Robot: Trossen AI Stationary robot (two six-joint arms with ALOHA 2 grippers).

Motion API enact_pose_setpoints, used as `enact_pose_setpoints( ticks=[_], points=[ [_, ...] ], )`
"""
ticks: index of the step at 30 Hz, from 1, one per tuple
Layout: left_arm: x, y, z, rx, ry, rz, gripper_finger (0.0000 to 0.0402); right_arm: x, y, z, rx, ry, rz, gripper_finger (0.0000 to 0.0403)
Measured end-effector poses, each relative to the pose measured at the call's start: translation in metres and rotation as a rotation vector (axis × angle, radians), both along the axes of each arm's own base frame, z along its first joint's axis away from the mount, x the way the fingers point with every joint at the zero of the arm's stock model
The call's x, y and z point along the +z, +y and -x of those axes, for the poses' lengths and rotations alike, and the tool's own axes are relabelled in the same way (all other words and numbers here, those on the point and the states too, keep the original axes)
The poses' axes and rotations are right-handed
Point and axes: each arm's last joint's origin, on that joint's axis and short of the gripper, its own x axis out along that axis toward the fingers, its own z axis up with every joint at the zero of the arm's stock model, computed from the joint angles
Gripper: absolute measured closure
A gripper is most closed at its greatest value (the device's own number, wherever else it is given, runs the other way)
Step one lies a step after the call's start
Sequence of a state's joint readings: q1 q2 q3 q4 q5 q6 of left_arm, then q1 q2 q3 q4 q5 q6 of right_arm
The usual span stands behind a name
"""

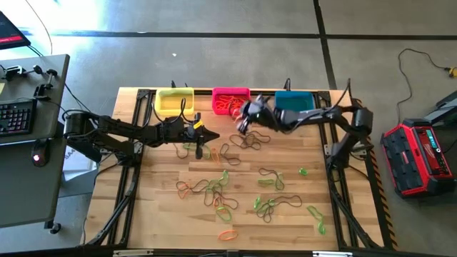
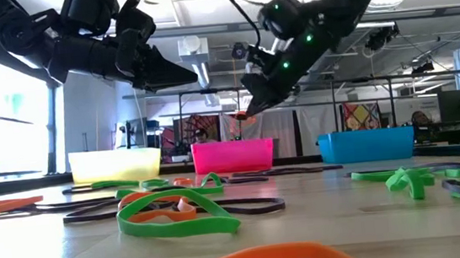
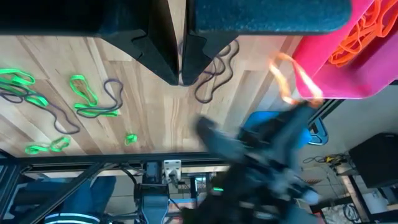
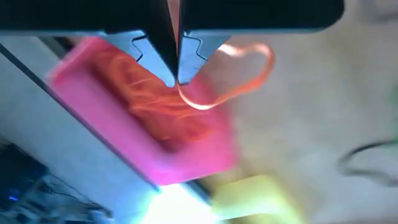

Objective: Sort rubber bands into baskets
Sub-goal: Put the orange rubber band into the pink bin

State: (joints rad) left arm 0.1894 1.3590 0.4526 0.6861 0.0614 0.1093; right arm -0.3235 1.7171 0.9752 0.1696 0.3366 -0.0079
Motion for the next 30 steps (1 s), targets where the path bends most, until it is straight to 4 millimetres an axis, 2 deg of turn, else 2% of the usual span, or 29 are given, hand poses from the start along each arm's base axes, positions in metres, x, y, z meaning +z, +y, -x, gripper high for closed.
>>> enact_pose_setpoints(
  ticks=[5,10,20,25,30],
  points=[
    [0.000,0.000,0.000,0.004,0.000,-0.001,0.0391,0.004,-0.044,0.016,-0.074,-0.066,-0.012,0.0403],
    [0.000,0.001,0.000,0.044,0.002,-0.009,0.0391,0.007,-0.074,0.025,-0.111,-0.075,-0.041,0.0403],
    [0.000,0.002,0.000,0.050,0.003,-0.017,0.0391,0.006,-0.114,-0.009,-0.039,0.101,-0.172,0.0403],
    [-0.001,0.002,0.000,0.048,0.013,-0.023,0.0391,-0.006,-0.131,-0.021,-0.004,0.175,-0.260,0.0403],
    [-0.002,0.002,0.001,0.049,0.020,-0.017,0.0391,-0.023,-0.137,-0.029,0.016,0.273,-0.304,0.0394]
  ],
)
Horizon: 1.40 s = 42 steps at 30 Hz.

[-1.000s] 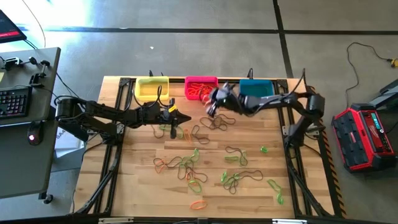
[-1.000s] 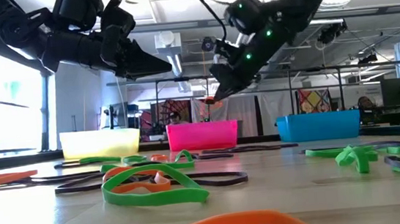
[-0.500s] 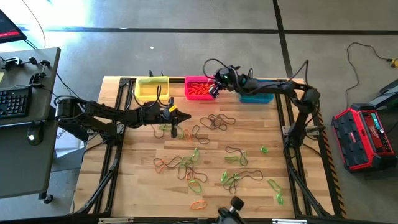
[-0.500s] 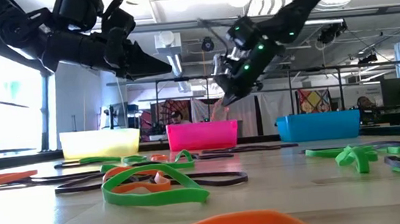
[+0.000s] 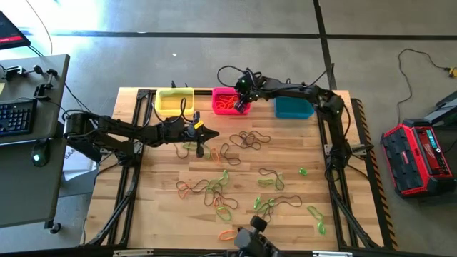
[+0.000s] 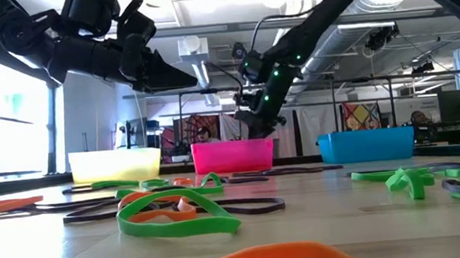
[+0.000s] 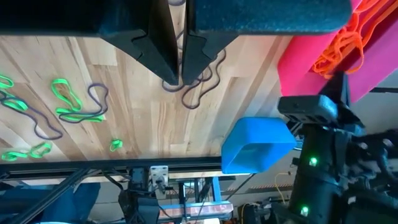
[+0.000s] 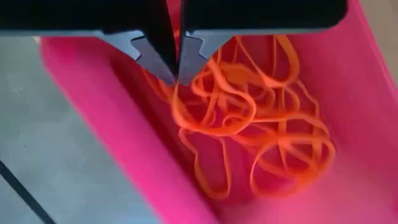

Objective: Sort rubber bands into baskets
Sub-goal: Put the orange rubber band into the pink bin, then adjust the pink bin

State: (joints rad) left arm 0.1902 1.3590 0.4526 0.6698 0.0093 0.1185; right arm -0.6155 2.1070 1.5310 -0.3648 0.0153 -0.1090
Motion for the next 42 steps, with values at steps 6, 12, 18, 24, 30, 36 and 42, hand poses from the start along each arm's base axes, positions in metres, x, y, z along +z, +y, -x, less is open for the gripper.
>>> enact_pose_setpoints(
  ticks=[6,12,18,24,30,36,42],
  points=[
    [0.000,0.000,0.000,0.003,-0.002,0.013,0.0391,0.009,0.002,-0.009,0.023,0.026,0.057,0.0321],
    [-0.001,0.002,0.001,0.059,0.006,0.014,0.0395,0.036,0.017,-0.022,0.079,0.027,0.066,0.0247],
    [-0.002,0.002,0.001,0.044,0.003,0.052,0.0401,0.029,0.055,-0.032,0.168,0.024,-0.081,0.0222],
    [-0.014,0.004,0.015,0.065,-0.052,0.070,0.0401,0.007,0.112,-0.048,0.228,0.012,-0.136,0.0221],
    [-0.022,0.004,0.024,0.075,-0.053,0.083,0.0401,-0.003,0.162,-0.060,0.264,0.008,-0.107,0.0221],
    [-0.021,0.004,0.024,0.071,-0.056,0.064,0.0401,0.009,0.167,-0.061,0.233,-0.003,-0.019,0.0221],
    [-0.021,0.004,0.024,0.070,-0.056,0.064,0.0401,0.042,0.167,-0.049,0.229,-0.026,0.033,0.0224]
  ],
)
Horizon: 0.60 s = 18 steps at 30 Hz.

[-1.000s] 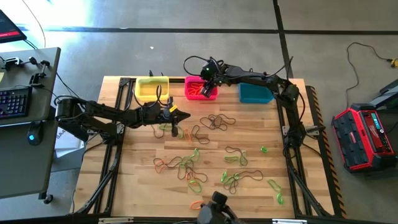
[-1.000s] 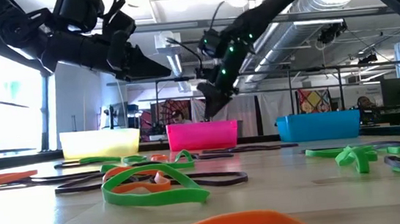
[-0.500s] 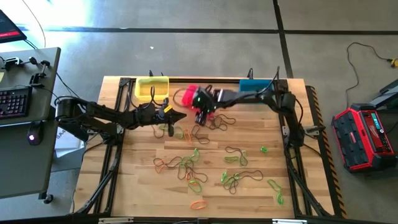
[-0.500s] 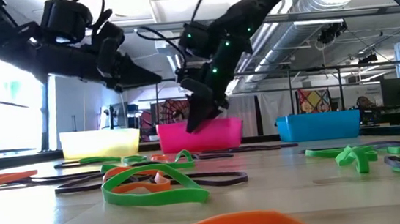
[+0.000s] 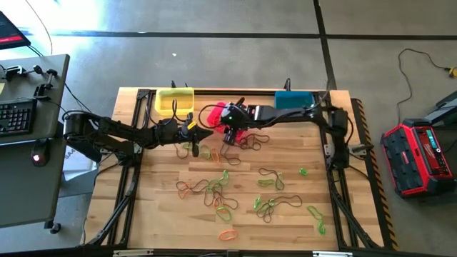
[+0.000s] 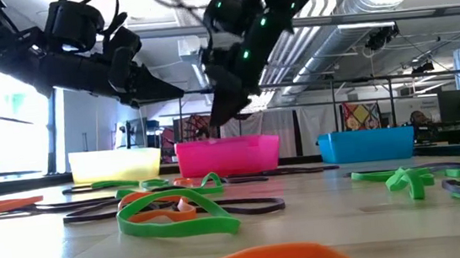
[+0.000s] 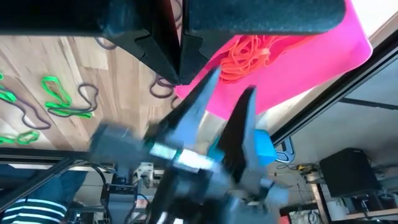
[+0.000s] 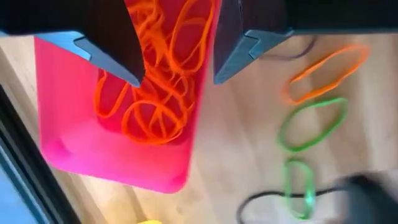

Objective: Sort rubber bands into baskets
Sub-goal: Adjust the pink bin

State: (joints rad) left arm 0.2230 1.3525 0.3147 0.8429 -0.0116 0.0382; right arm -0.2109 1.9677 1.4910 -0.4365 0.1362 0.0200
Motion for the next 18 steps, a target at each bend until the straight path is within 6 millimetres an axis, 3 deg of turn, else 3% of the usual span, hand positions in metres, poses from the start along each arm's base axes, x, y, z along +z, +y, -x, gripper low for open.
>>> enact_pose_setpoints(
  ticks=[4,10,13,18],
  points=[
    [0.000,0.000,0.000,0.000,-0.001,0.000,0.0401,0.003,0.013,0.007,0.012,0.063,-0.036,0.0261],
    [0.000,0.001,0.000,0.017,-0.001,-0.003,0.0401,-0.017,0.033,-0.001,0.051,0.113,-0.045,0.0388],
    [0.000,0.001,0.000,0.019,-0.002,0.001,0.0401,-0.030,0.028,-0.005,0.005,0.124,-0.053,0.0385],
    [0.000,0.001,0.000,0.012,-0.004,0.006,0.0401,-0.052,-0.001,-0.005,-0.094,0.148,-0.070,0.0389]
  ],
)
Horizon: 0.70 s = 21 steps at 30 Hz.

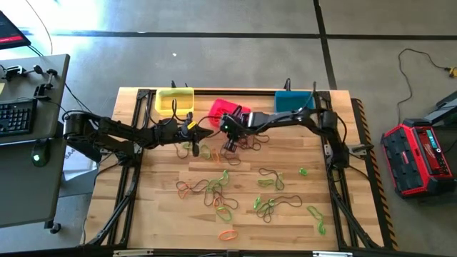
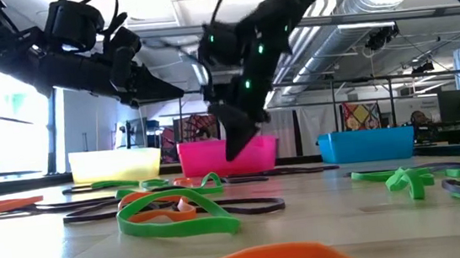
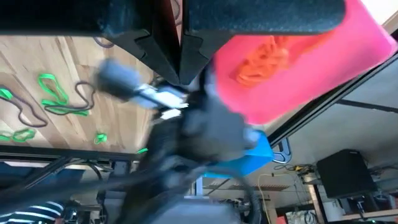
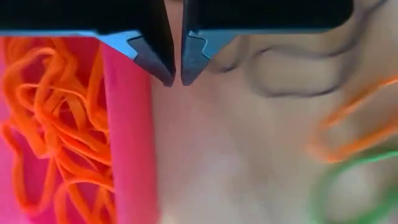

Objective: Sort rubber bands into baskets
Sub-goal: Adjust the pink bin

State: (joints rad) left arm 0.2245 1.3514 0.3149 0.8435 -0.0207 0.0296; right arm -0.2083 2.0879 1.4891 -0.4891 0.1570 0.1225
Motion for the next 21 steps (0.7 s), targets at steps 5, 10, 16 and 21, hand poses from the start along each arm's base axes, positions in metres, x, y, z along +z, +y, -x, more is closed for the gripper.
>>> enact_pose_setpoints(
  ticks=[5,10,16,21],
  points=[
    [0.000,0.000,0.000,-0.001,0.001,0.003,0.0401,0.007,-0.035,0.000,-0.076,-0.092,0.056,0.0400],
    [-0.001,0.000,0.000,-0.001,0.007,0.004,0.0401,0.007,-0.070,0.010,-0.114,-0.109,0.065,0.0402],
    [-0.001,0.000,0.000,-0.001,0.008,0.003,0.0401,0.009,-0.095,0.018,-0.126,-0.148,0.041,0.0402],
    [-0.001,0.000,0.000,-0.001,0.009,0.003,0.0401,0.012,-0.100,0.019,-0.082,-0.166,0.060,0.0402]
  ],
)
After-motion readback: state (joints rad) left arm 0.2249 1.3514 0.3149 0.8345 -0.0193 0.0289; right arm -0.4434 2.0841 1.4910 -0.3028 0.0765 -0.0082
